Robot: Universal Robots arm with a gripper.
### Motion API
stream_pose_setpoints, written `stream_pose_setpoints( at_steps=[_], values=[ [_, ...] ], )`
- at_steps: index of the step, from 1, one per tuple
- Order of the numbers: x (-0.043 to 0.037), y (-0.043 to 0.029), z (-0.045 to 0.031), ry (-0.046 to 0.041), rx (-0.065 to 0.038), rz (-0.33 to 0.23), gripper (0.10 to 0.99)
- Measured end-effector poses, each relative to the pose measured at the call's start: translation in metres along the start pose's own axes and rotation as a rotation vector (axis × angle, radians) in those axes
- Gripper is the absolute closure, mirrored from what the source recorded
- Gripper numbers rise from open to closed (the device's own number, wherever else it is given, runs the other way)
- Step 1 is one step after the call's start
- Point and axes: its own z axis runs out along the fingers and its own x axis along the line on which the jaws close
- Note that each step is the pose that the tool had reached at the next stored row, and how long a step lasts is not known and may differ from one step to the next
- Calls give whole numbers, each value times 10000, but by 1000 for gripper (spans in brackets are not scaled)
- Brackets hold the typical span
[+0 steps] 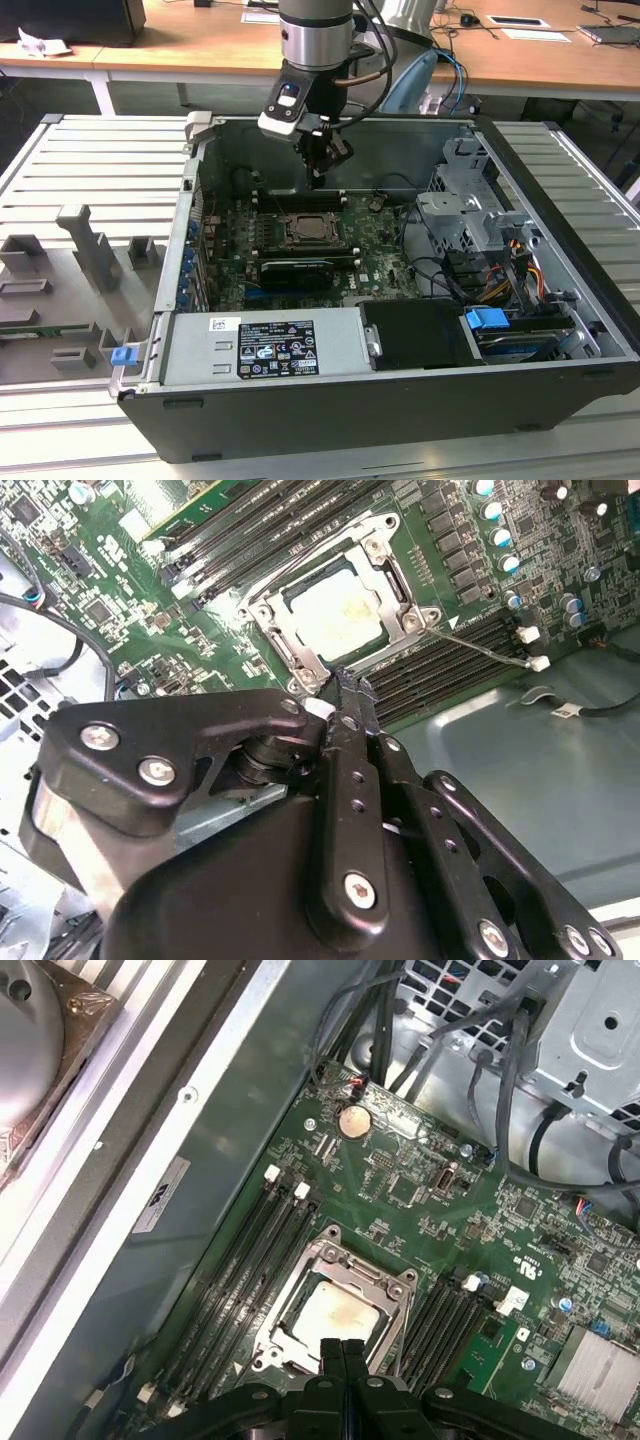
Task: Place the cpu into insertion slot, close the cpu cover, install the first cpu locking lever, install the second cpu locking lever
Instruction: 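Install the first cpu locking lever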
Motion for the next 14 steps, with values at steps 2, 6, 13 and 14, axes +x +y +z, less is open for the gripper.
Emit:
stream_pose_setpoints(
  at_steps=[2, 6, 13, 14],
  values=[
    [0, 0, 0, 13, -6, -221, 980],
    [0, 0, 0, 34, -16, -586, 980],
    [0, 0, 0, 74, -35, -1262, 980],
    [0, 0, 0, 79, -37, -1347, 980]
  ],
)
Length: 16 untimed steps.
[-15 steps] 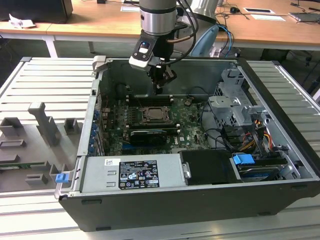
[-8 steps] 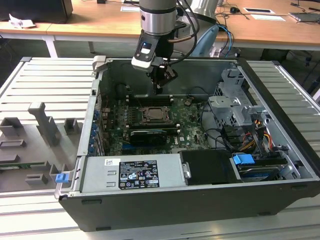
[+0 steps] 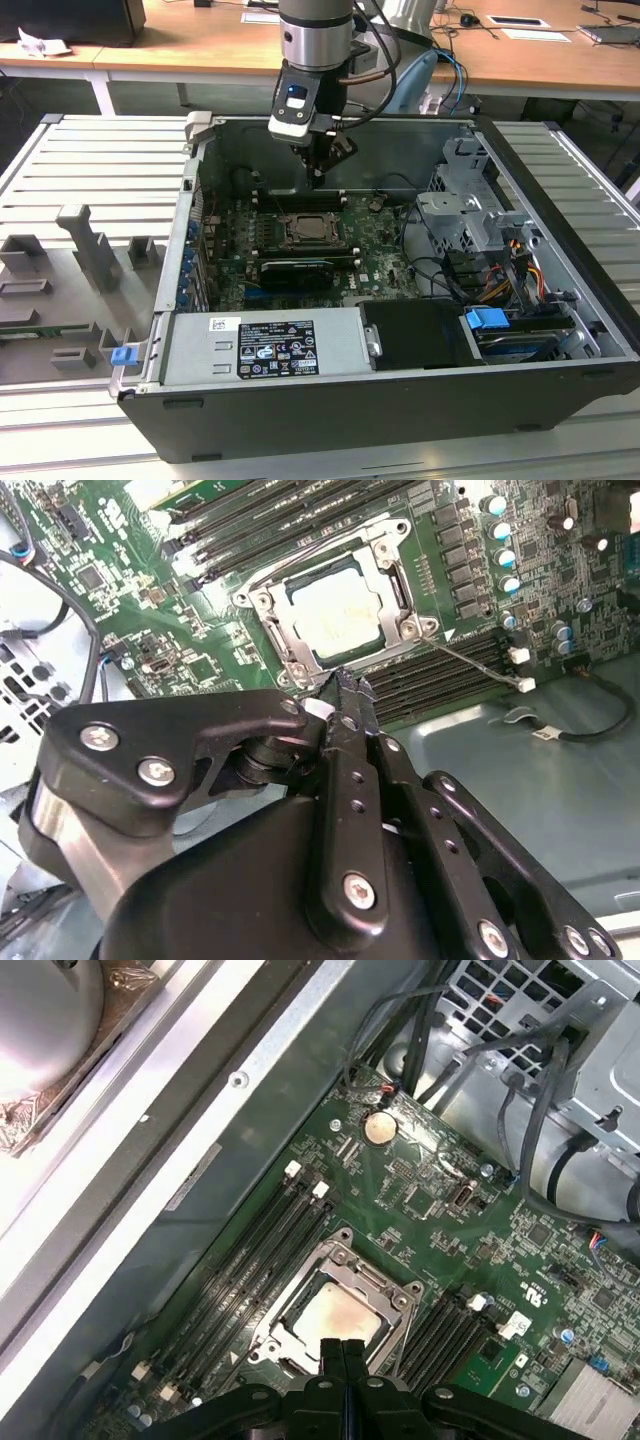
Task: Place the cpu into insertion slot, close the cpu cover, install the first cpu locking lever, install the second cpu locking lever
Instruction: 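Install the first cpu locking lever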
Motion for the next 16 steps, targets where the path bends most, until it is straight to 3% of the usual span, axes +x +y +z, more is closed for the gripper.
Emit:
stream_pose_setpoints(
  at_steps=[16],
  values=[
    [0, 0, 0, 99, -46, -1715, 980]
  ],
)
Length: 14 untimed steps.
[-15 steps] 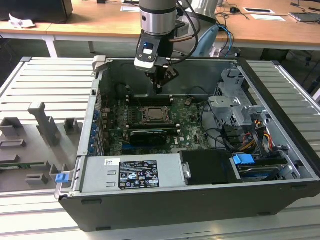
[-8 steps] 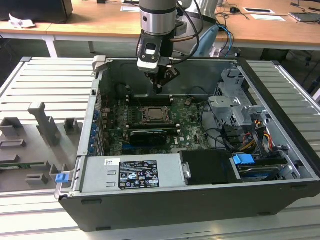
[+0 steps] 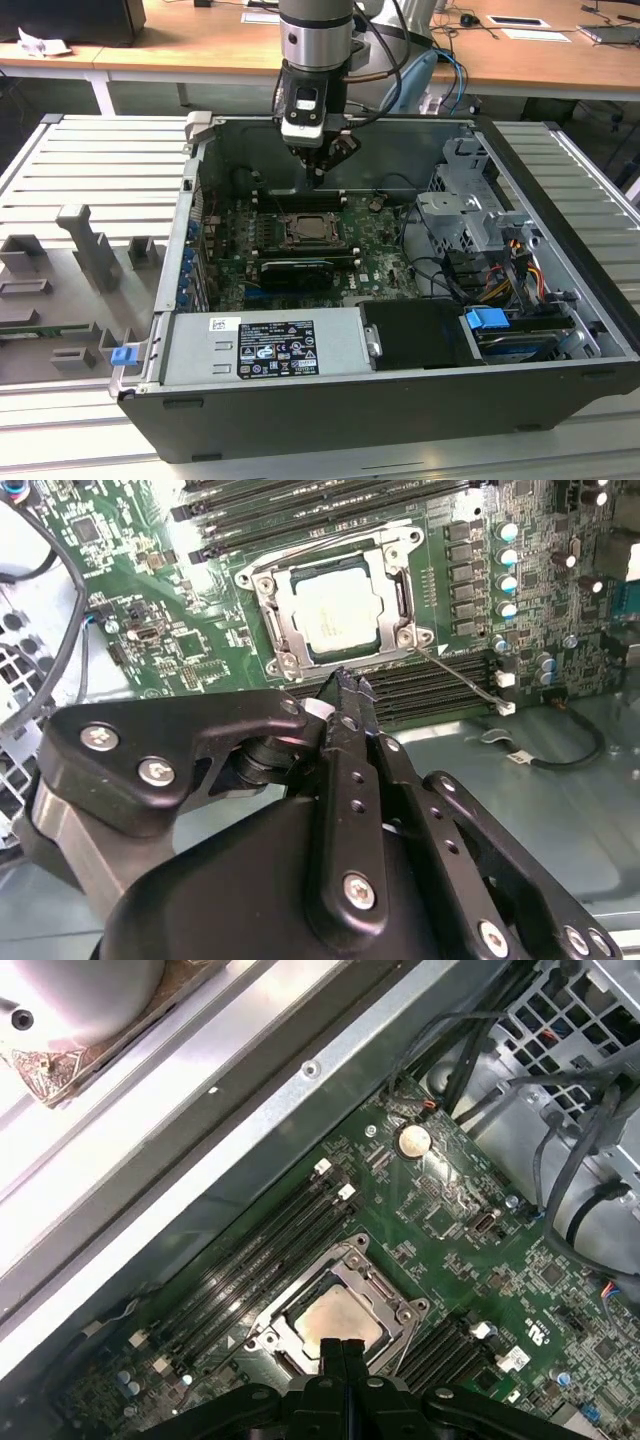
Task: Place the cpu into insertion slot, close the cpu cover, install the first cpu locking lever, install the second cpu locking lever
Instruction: 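Install the first cpu locking lever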
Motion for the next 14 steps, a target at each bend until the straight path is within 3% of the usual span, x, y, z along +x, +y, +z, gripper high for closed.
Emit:
stream_pose_setpoints(
  at_steps=[8, 14],
  values=[
    [0, -3, 1, 77, -36, -1376, 980],
    [-10, -34, 6, 85, -38, -1509, 980]
  ],
)
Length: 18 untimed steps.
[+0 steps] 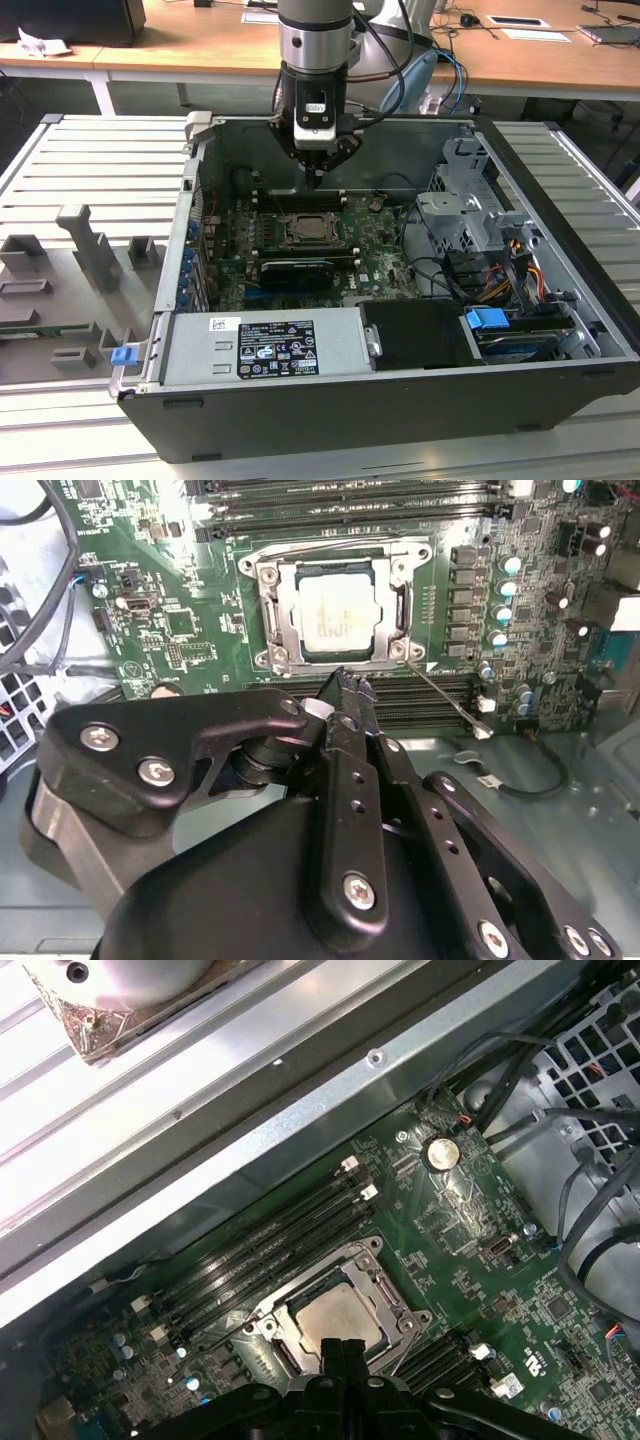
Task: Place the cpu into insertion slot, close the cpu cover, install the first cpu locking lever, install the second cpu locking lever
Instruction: 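Install the first cpu locking lever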
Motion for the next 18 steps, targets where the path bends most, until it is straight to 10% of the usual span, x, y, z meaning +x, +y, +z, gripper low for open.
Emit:
stream_pose_setpoints(
  at_steps=[12, 18],
  values=[
    [-9, -19, 0, 46, -21, -795, 980],
    [-10, -19, 0, 120, -54, -2123, 980]
  ],
)
